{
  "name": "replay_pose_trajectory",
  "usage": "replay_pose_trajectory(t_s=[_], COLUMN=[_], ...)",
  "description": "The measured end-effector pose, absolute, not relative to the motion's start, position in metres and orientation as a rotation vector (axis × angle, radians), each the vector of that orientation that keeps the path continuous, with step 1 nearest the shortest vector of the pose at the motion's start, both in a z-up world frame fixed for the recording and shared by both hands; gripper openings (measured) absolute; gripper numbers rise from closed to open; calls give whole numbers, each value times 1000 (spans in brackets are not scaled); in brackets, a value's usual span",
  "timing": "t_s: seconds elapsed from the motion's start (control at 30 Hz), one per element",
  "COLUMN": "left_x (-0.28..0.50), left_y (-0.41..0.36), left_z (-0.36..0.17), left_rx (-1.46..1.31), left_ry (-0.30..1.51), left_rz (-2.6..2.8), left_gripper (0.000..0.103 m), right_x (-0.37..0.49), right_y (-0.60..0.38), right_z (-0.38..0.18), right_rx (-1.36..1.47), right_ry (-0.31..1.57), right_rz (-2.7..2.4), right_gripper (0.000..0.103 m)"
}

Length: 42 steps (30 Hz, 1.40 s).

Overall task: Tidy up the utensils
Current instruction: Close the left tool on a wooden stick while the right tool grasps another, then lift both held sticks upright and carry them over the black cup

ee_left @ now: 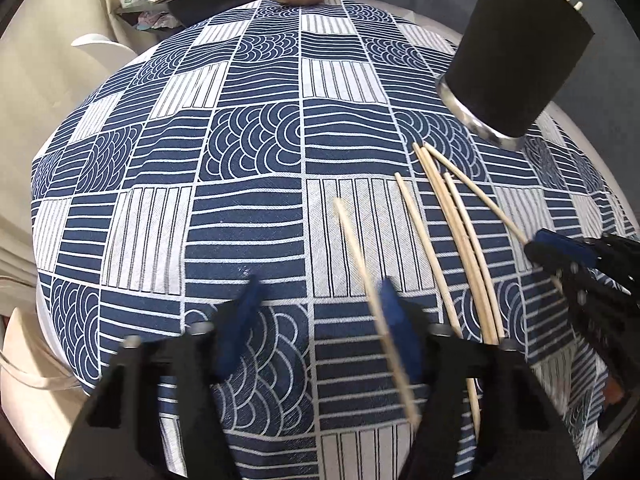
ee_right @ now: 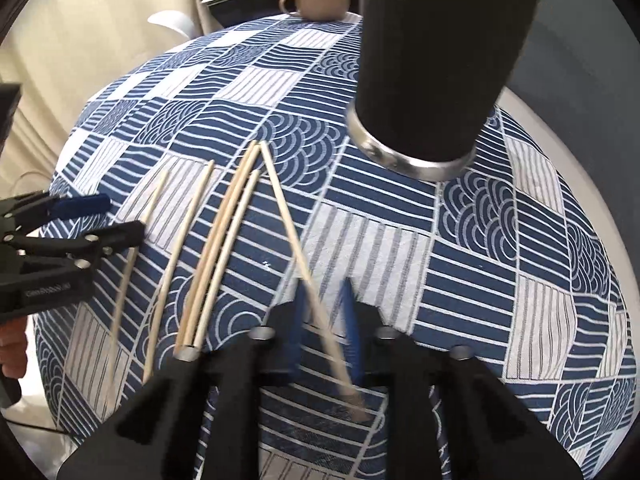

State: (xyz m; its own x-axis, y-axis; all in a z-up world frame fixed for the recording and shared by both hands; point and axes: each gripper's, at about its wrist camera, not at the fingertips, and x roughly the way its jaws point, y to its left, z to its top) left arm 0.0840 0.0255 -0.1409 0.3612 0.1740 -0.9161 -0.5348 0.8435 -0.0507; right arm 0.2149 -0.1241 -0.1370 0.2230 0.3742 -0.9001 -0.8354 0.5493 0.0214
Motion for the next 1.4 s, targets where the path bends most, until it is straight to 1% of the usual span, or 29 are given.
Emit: replay_pose_trajectory(t_s=[0.03, 0.07, 0.1, 0.23, 0.37, 0.6, 0.8, 1.1, 1.4], left_x=[80, 78, 76, 66, 60, 67, 91, 139, 189], left_y=[29, 33, 35, 45, 54, 69, 78, 88, 92], left_z=[-139, -139, -139, -138, -126, -85, -49, 12, 56], left_rx=[-400, -429, -447, -486, -460, -396, -308, -226, -171], left_ry=[1119, 1131, 1141, 1159, 1149, 1094, 1050, 937, 845], left_rz=[449, 434, 430, 398, 407, 373, 288, 158, 52], left_gripper=[31, 9, 5, 4, 4, 4, 4, 4, 5], right_x=[216, 217, 219, 223, 220, 213, 216, 225, 248], right_y=[-126, -127, -128, -139, -152, -173, -186, -190, -190], right_z=[-137, -137, -137, -136, -129, -91, -53, 6, 53], right_rx=[-525, -509, -488, -370, -297, -207, -155, -79, -20], right_ry=[1041, 1053, 1068, 1132, 1137, 1066, 1003, 880, 764], right_rz=[891, 890, 888, 890, 875, 812, 760, 659, 577], right_gripper=[7, 6, 5, 5, 5, 5, 5, 5, 5])
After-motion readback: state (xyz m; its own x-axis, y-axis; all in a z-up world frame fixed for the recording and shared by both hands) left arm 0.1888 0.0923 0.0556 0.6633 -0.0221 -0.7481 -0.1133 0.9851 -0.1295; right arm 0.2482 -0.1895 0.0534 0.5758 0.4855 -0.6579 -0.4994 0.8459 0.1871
